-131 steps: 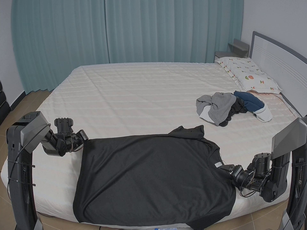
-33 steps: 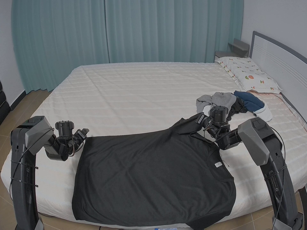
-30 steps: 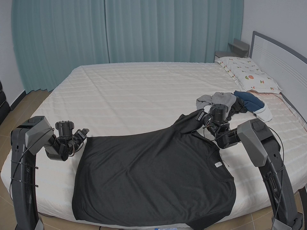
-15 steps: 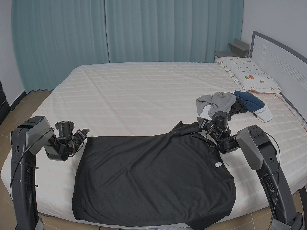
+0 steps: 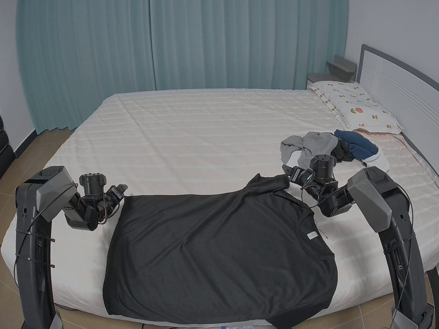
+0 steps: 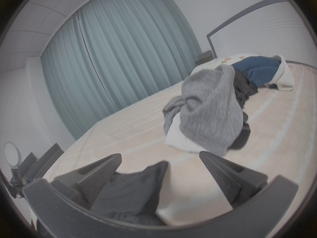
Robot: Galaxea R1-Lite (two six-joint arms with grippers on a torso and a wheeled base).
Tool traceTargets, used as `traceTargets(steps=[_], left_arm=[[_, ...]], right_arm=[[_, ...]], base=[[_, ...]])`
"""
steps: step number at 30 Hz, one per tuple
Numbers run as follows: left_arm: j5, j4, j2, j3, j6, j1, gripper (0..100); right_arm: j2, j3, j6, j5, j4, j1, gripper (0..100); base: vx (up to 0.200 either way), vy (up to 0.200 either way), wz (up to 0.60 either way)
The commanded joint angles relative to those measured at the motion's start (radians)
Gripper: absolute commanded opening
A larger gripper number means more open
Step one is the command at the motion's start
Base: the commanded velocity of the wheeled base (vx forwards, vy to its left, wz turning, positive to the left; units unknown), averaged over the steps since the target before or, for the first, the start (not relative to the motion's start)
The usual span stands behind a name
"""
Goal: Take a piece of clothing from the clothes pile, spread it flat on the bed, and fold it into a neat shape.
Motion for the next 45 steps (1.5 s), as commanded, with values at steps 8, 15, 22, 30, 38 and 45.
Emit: traceTargets(steps=[8,15,22,30,38,45], left_arm=[[0.000,0.001,0.001,-0.002,0.000,0.000,100],[0.000,0.001,0.002,-0.003,0.000,0.000,100],[0.000,0.001,0.004,-0.003,0.001,0.000,100],[0.000,0.001,0.004,-0.005,0.001,0.000,100],[0.000,0.001,0.004,-0.006,0.003,0.000,100],[0.000,0.001,0.004,-0.006,0.004,0.000,100]], right_arm=[[-0.229,0.341,0.068,0.071,-0.135,0.108,100],[-0.224,0.384,0.129,0.070,-0.131,0.187,100],[-0.173,0.388,0.129,0.061,-0.127,0.194,100],[-0.115,0.364,0.128,0.061,-0.123,0.193,100],[-0.054,0.281,0.124,0.056,-0.109,0.182,100],[-0.011,0.154,0.123,0.033,-0.063,0.125,100]], base=[[0.000,0.000,0.00],[0.000,0.000,0.00],[0.000,0.000,0.00],[0.000,0.000,0.00],[0.000,0.000,0.00],[0.000,0.000,0.00]])
